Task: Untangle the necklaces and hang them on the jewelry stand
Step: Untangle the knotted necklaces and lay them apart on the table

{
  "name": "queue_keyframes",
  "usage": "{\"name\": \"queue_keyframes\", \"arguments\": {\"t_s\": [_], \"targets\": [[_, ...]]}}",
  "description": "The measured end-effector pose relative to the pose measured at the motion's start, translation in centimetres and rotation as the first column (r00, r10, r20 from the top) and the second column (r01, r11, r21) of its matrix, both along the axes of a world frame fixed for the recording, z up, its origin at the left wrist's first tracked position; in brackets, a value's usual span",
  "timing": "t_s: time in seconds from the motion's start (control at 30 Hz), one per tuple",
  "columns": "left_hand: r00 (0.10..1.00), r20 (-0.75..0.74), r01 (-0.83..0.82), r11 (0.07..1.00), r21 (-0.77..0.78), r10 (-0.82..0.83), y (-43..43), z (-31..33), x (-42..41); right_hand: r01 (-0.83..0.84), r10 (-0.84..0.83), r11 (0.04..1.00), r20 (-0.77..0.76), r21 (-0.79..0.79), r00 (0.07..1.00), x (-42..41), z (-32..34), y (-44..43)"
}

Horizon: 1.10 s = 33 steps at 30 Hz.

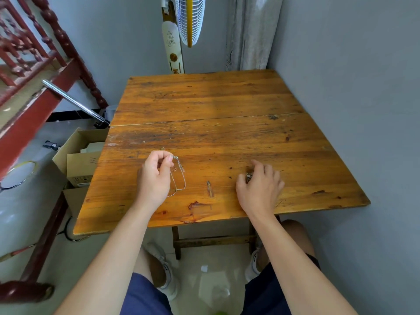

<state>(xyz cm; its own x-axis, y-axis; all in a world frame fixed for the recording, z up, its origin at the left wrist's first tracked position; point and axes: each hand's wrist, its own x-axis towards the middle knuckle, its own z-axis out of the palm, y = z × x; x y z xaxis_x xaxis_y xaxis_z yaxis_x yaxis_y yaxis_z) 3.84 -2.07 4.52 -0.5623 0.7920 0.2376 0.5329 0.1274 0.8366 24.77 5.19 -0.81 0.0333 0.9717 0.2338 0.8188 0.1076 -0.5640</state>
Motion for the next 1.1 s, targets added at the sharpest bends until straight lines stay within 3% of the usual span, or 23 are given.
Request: {"name": "queue_keyframes", "arguments": {"t_s": [0.23,0.4,0.6,0.73,0.9,1.1], "targets": [[0.992,0.048,-0.121,0.991,0.048,0.119,-1.3,2.6,-4.4,-0.186,0.195,0.976,-0.083,0.112,0.977,0.2,-0.8,0.3],[0.971,0.02,-0.235,0.964,-0.125,0.239,-2.6,0.7,-8.0,-0.271,0.295,0.953,-0.214,0.134,0.931,0.2,-0.5,0.1],[0.962,-0.153,-0.268,0.899,-0.346,0.228,-3.8,-1.4,-8.1,-0.333,0.353,0.936,-0.291,0.115,0.889,0.3,0.3,-0.2],[0.945,-0.232,-0.297,0.903,-0.311,0.231,-3.2,-1.0,-6.0,-0.355,0.325,0.935,-0.419,0.007,0.848,0.3,1.1,0.2],[0.986,-0.166,-0.07,0.975,-0.213,0.034,-0.7,-0.6,-0.9,-0.442,0.349,0.894,-0.501,-0.077,0.792,1.1,2.4,1.7],[0.95,-0.154,0.224,0.937,-0.269,-0.272,2.5,-2.0,6.1,-0.345,0.24,0.933,-0.542,-0.099,0.805,3.9,2.0,3.0]]}}
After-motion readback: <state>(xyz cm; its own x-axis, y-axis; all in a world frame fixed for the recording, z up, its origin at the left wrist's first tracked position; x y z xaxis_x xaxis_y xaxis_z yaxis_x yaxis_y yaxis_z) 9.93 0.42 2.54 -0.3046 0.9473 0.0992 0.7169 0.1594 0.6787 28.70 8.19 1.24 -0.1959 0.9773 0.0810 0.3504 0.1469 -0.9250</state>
